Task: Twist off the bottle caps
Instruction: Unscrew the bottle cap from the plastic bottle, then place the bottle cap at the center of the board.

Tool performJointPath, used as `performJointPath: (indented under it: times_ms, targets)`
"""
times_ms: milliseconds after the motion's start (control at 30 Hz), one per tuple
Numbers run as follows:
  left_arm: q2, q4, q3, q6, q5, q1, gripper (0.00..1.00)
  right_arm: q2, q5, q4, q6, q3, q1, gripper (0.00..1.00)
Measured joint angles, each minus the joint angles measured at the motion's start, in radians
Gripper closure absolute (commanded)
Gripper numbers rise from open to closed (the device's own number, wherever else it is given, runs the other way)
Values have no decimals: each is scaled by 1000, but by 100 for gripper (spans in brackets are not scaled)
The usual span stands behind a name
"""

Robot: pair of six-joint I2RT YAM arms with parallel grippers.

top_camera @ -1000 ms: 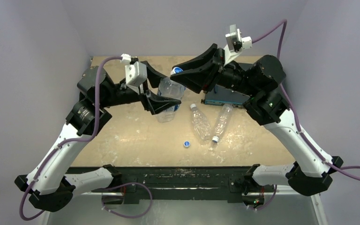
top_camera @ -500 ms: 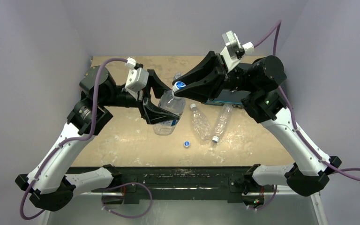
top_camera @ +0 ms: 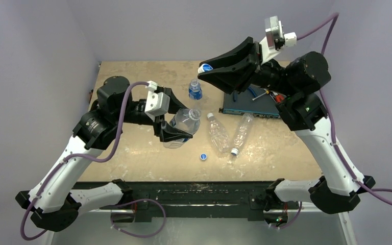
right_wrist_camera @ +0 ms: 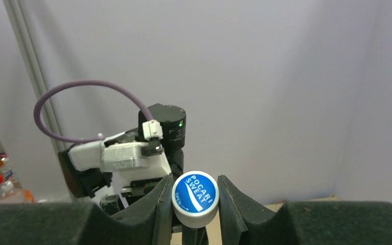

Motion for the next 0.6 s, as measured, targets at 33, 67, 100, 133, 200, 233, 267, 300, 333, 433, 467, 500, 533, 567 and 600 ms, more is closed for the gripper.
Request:
performJointPath:
  times_ms: [33, 67, 100, 133, 200, 233, 267, 300, 333, 433, 467, 500, 533, 567, 600]
  targets:
    - [0, -13, -1, 14, 2, 0, 100, -7, 6, -7, -3, -2, -4, 100]
    - [-2, -22, -2, 25, 2, 0, 100, -19, 22, -8, -8, -18, -8, 100]
    - [-4, -29, -5, 34, 2, 0, 100, -39, 43, -9, -14, -51, -13, 100]
    - [-8, -33, -10, 45, 0, 0, 100, -64, 70, -15, -21, -99, -18, 100]
    - [-23, -40, -23, 58, -8, 0, 100, -104, 129, -32, -33, -193, -28, 100]
    - [-32, -42, -32, 66, -14, 0, 100, -122, 168, -36, -39, -251, -31, 100]
    - [-40, -42, -42, 68, -23, 0, 100, -139, 205, -43, -44, -317, -34, 100]
    - [-51, -41, -54, 70, -35, 0, 100, -151, 241, -50, -47, -381, -36, 100]
    - [-62, -37, -69, 70, -55, 0, 100, -157, 274, -56, -49, -441, -36, 100]
    - [-96, -13, -138, 66, -126, 0, 100, -158, 381, -68, -52, -642, -36, 100]
    - [-106, -6, -166, 66, -150, 0, 100, -155, 410, -74, -53, -700, -36, 100]
    - [-113, -4, -191, 66, -167, 0, 100, -152, 433, -82, -53, -743, -36, 100]
    - [-117, -3, -215, 66, -185, 0, 100, -149, 460, -80, -53, -806, -35, 100]
    - [-119, -3, -233, 66, -199, 0, 100, -146, 480, -79, -51, -844, -34, 100]
    - [-120, -2, -250, 66, -211, 0, 100, -142, 497, -75, -48, -884, -32, 100]
